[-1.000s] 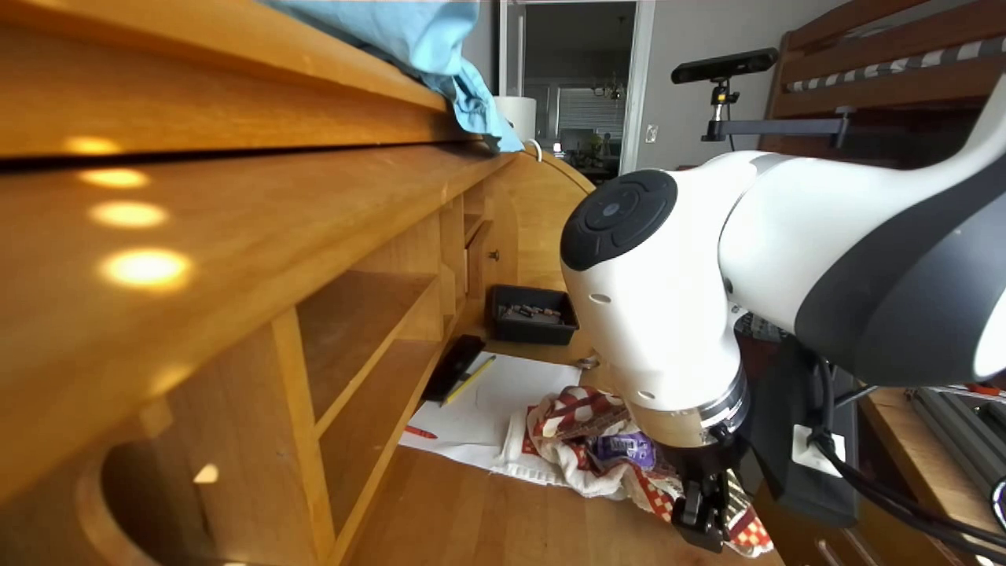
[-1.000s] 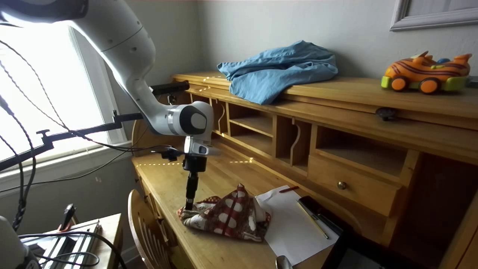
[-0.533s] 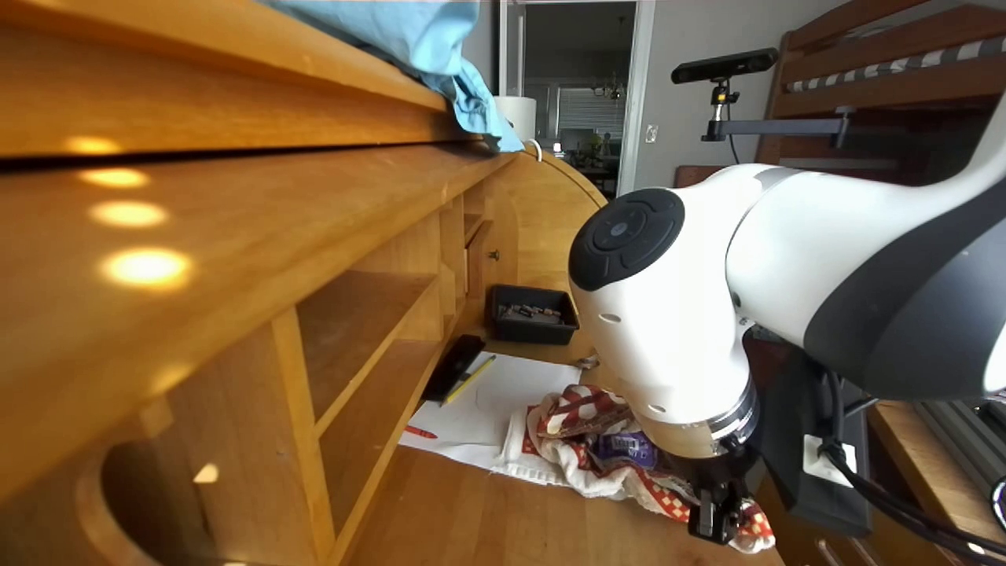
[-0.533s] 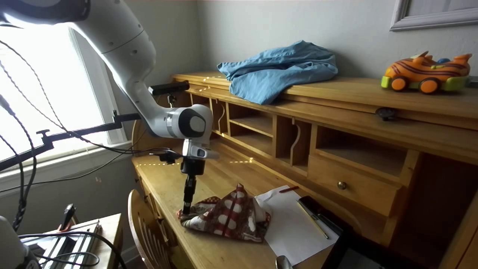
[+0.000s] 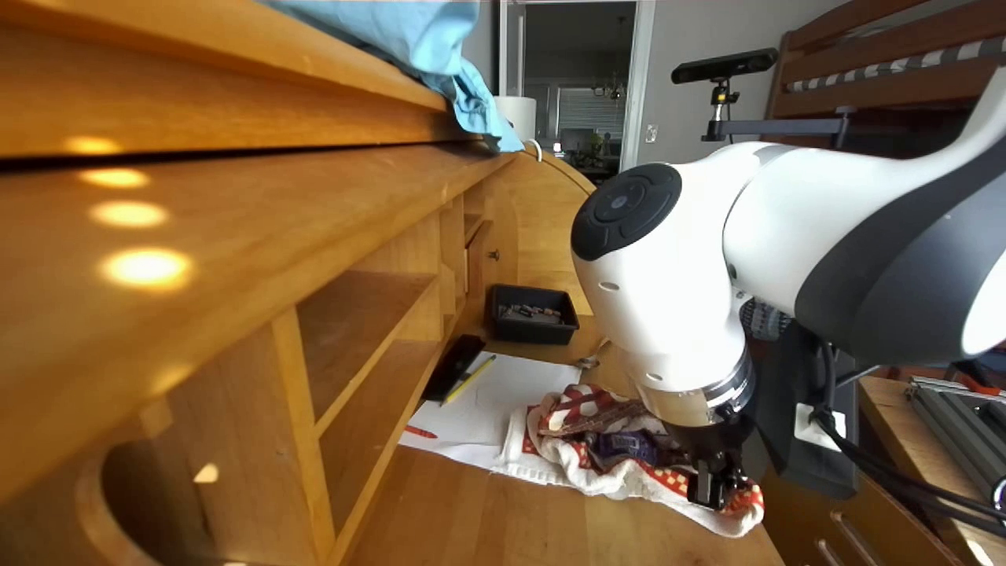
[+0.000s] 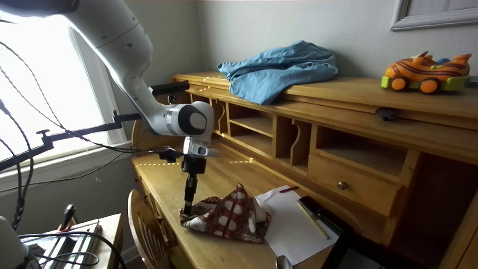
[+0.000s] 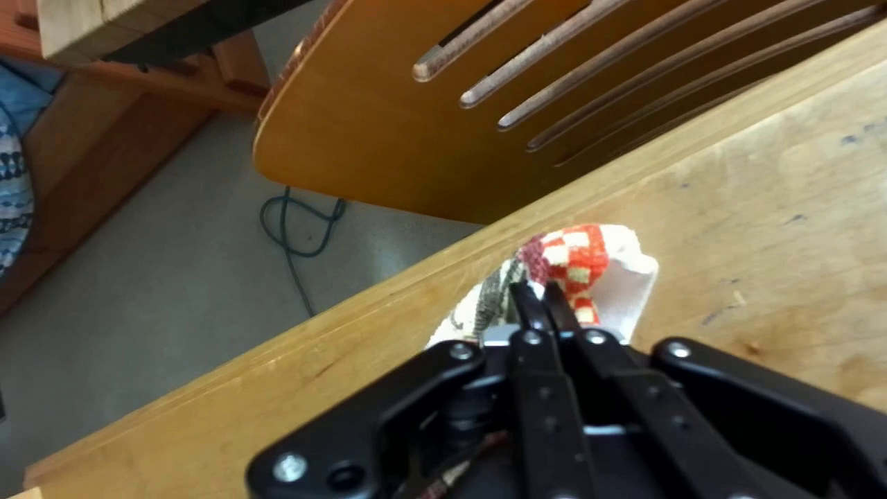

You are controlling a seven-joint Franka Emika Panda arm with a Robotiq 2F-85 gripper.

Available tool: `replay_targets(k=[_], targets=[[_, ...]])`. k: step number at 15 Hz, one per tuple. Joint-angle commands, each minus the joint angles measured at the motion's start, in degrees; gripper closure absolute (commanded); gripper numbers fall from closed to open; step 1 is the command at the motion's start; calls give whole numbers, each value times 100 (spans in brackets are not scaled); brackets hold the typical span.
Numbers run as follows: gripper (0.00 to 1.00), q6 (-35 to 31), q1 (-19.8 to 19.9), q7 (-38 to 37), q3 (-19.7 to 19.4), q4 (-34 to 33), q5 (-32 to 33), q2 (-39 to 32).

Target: Put the purple object on the cloth then move the cloth to the right and cover the purple object

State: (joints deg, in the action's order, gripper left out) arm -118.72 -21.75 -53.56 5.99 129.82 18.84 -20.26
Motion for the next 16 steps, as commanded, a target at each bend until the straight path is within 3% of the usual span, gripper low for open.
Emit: replay_targets(k=[1,10,16], targets=[[99,161,19,-299,-88,364,451,536],[99,638,356,-718,-59,502,1199,1178],[99,534,591,-854,-60,503,1426,1240]])
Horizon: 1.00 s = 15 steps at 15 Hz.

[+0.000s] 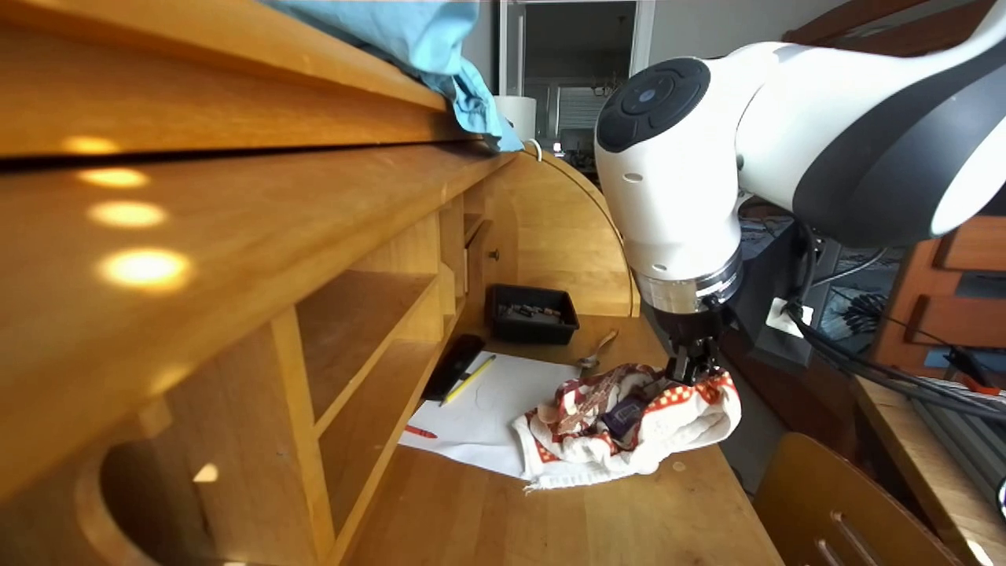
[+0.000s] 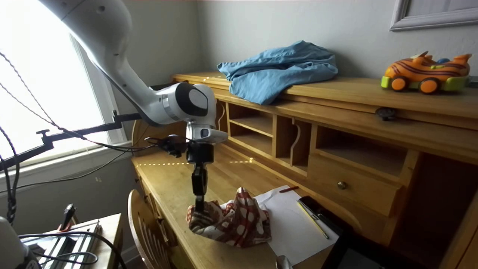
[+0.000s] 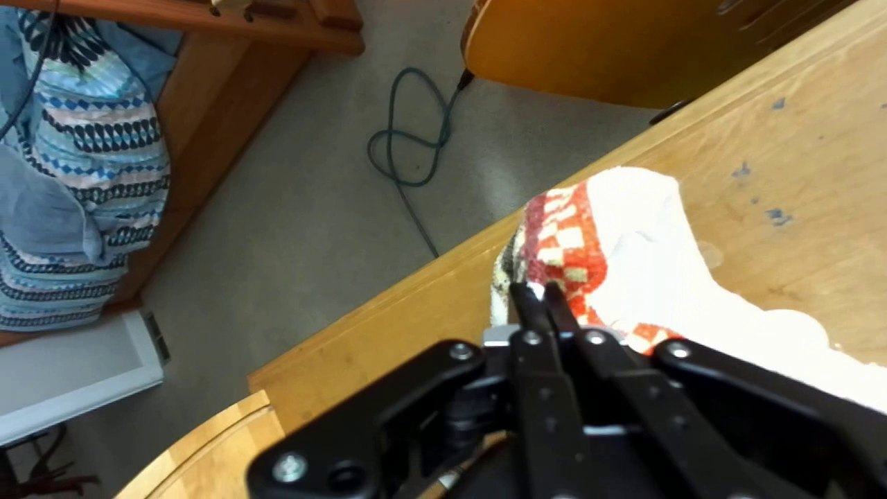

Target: Put the purple object on the cloth then move the cloth to the right and cover the purple object

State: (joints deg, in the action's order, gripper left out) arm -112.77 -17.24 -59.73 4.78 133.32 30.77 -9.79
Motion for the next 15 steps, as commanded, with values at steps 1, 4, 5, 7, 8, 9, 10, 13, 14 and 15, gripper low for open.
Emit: replay_targets(k=[1,4,5,7,8,9,10,13,14,15], targets=[[99,-96,171,-274,58,114,264,186],[99,-197,234,-338,63,-58,359,131],[99,-240,248,-355,61,-111,400,122],[99,-287,275,-385,53,-245,488,82],[99,-328,290,-386,53,-321,496,55],[99,-364,297,-395,55,-400,515,19],[99,-421,304,-386,59,-504,522,-34],[99,-743,324,-266,64,-798,454,-235],[99,-837,321,-255,52,-896,473,-321],[99,-853,303,-204,44,-1014,515,-412]])
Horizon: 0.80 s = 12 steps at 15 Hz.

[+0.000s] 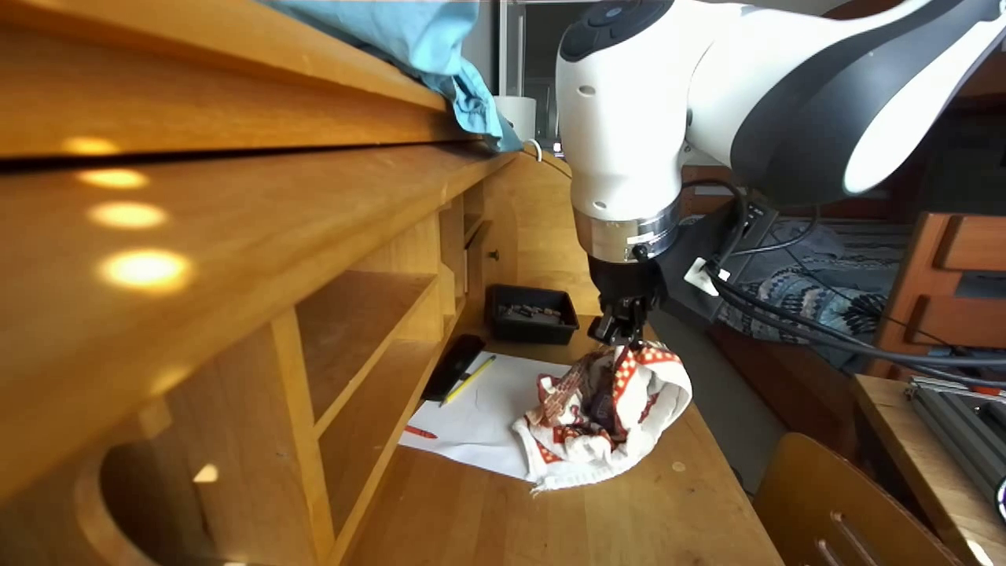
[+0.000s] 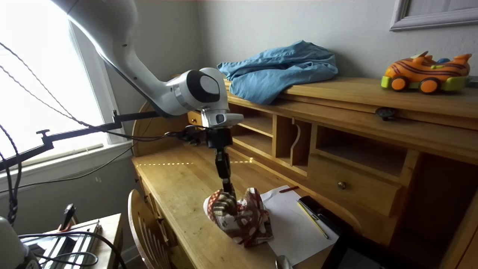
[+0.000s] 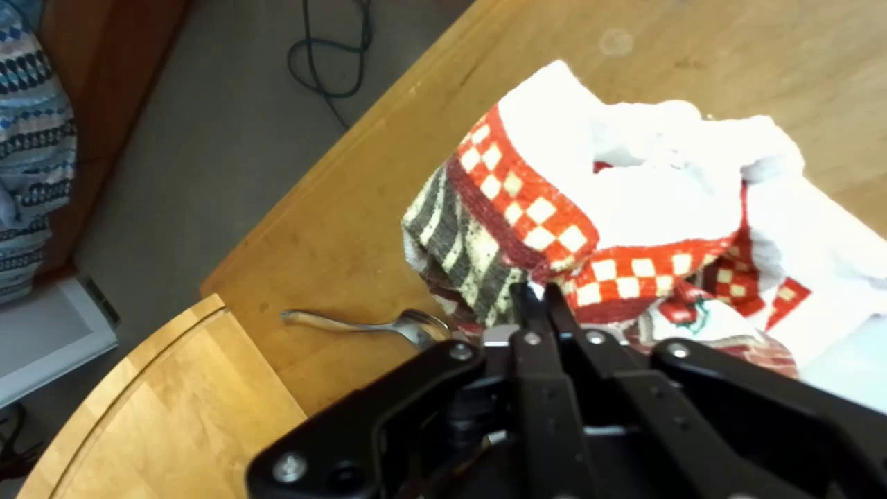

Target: Put the purple object on the cloth then move the cloth to the right and cover the purple object

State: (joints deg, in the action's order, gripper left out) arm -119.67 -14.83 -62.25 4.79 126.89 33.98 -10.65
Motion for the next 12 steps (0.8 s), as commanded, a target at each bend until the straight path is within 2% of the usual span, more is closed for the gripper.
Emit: replay_targets(k=[1,12], targets=[[99,-142,36,72,31,-501,240,-415],[99,-61,-209,342,-53,-1764,514,-1503]])
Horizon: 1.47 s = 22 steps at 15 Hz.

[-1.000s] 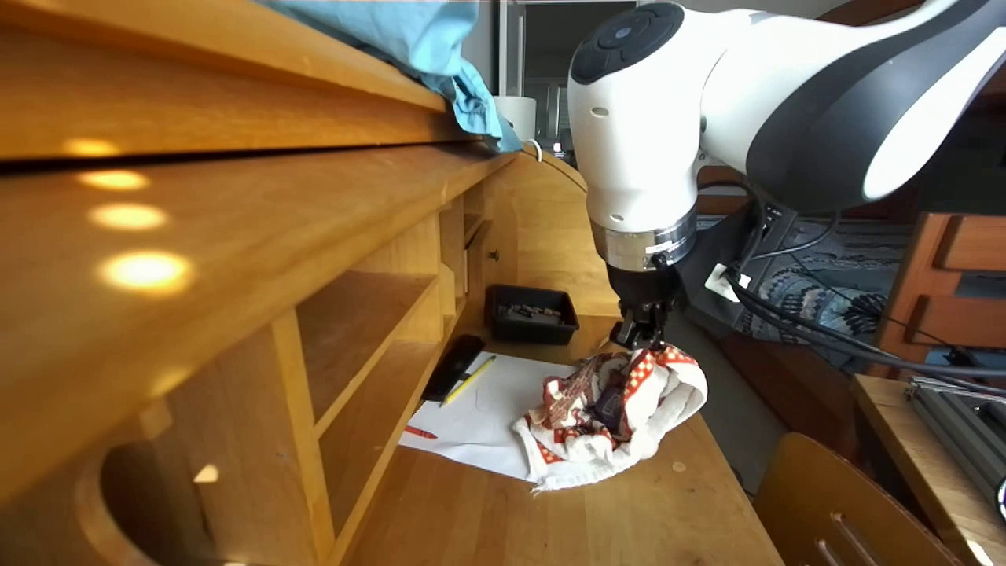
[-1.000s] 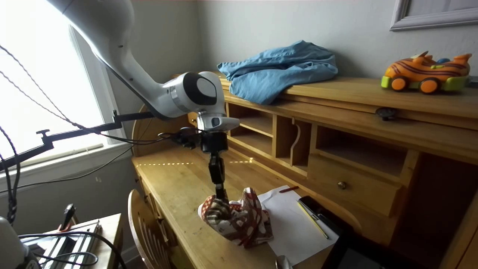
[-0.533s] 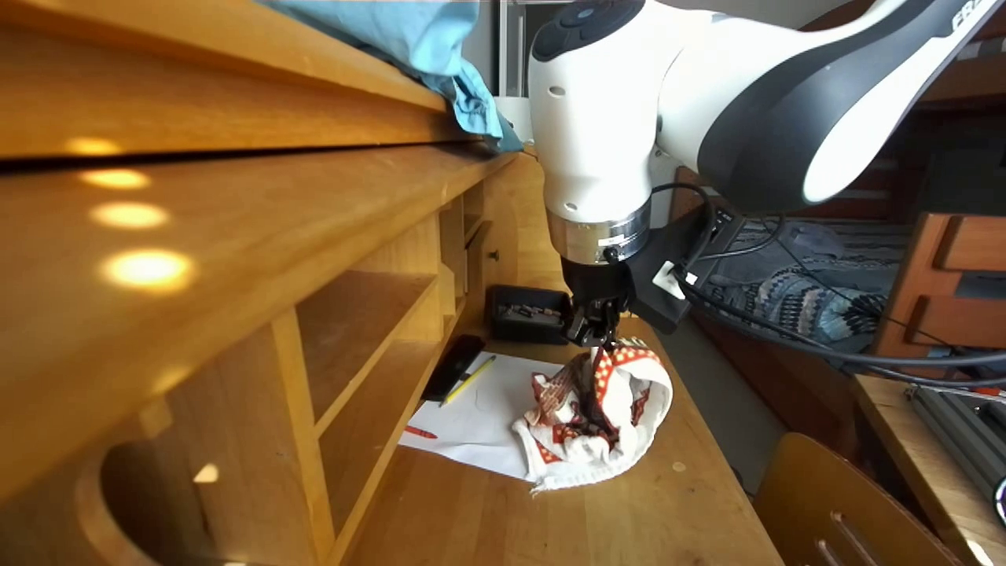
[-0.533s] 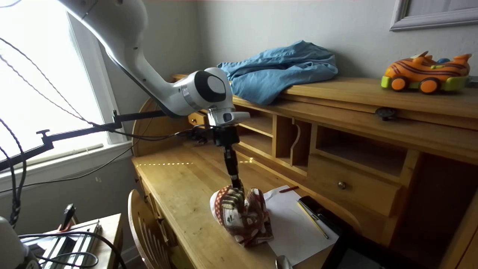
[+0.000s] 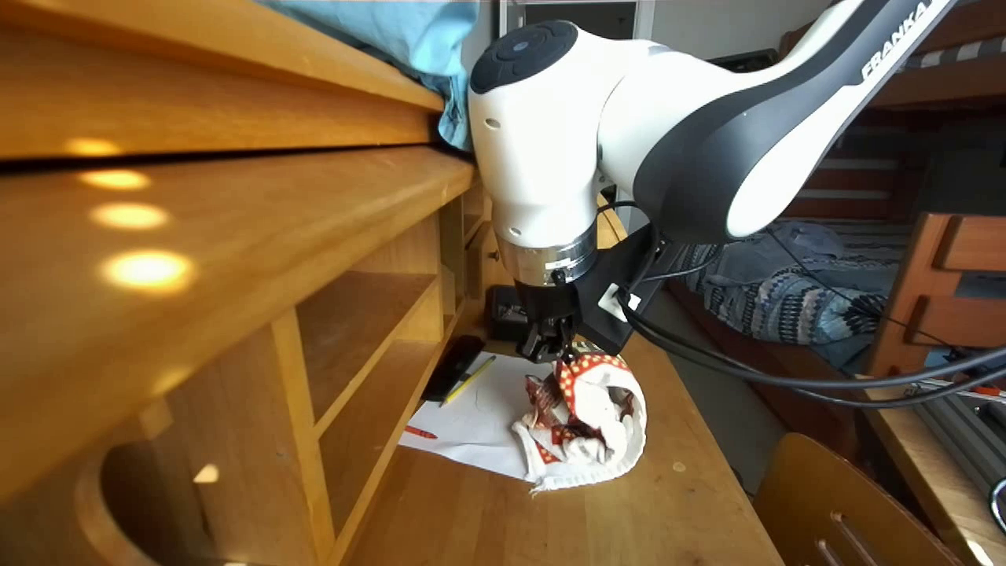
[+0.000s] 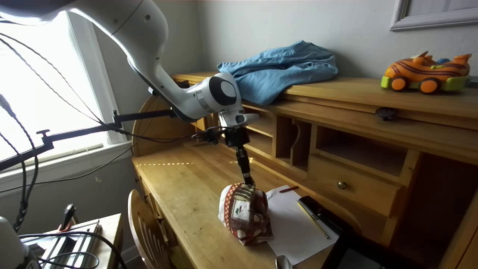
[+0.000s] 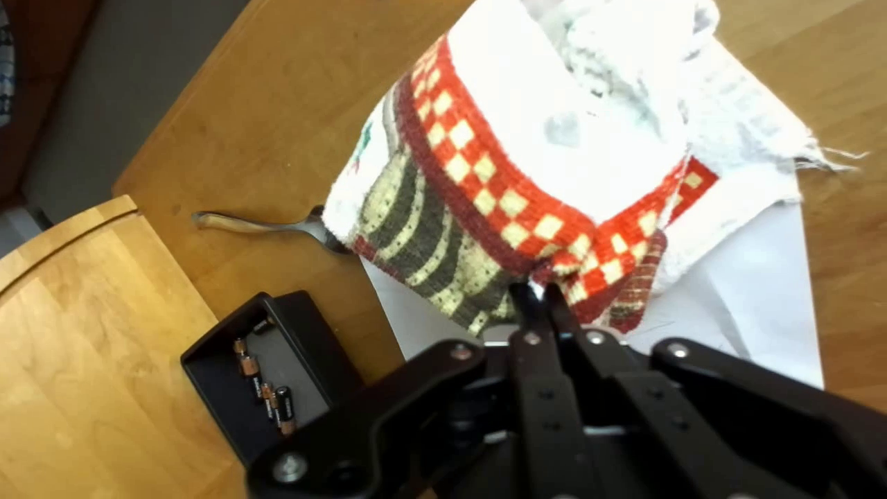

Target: Put the purple object on the cloth then move the cloth to the right and cover the purple object

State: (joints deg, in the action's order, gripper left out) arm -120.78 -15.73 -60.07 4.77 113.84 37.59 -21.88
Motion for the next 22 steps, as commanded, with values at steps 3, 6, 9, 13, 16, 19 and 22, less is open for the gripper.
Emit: replay_targets(k=[3,6,9,13,16,19,22], targets=[[99,44,-184,211,-44,-512,144,-478],[99,-93,-216,456,-31,-448,223,-478],[99,-514,-213,863,-31,-294,475,-422],[99,-1009,-213,1305,-74,-166,866,-410],[99,-1280,-226,1595,-54,-189,1033,-513],[99,-1556,-229,1951,-7,-171,977,-613],[98,-1701,-269,2302,-6,-144,909,-711]])
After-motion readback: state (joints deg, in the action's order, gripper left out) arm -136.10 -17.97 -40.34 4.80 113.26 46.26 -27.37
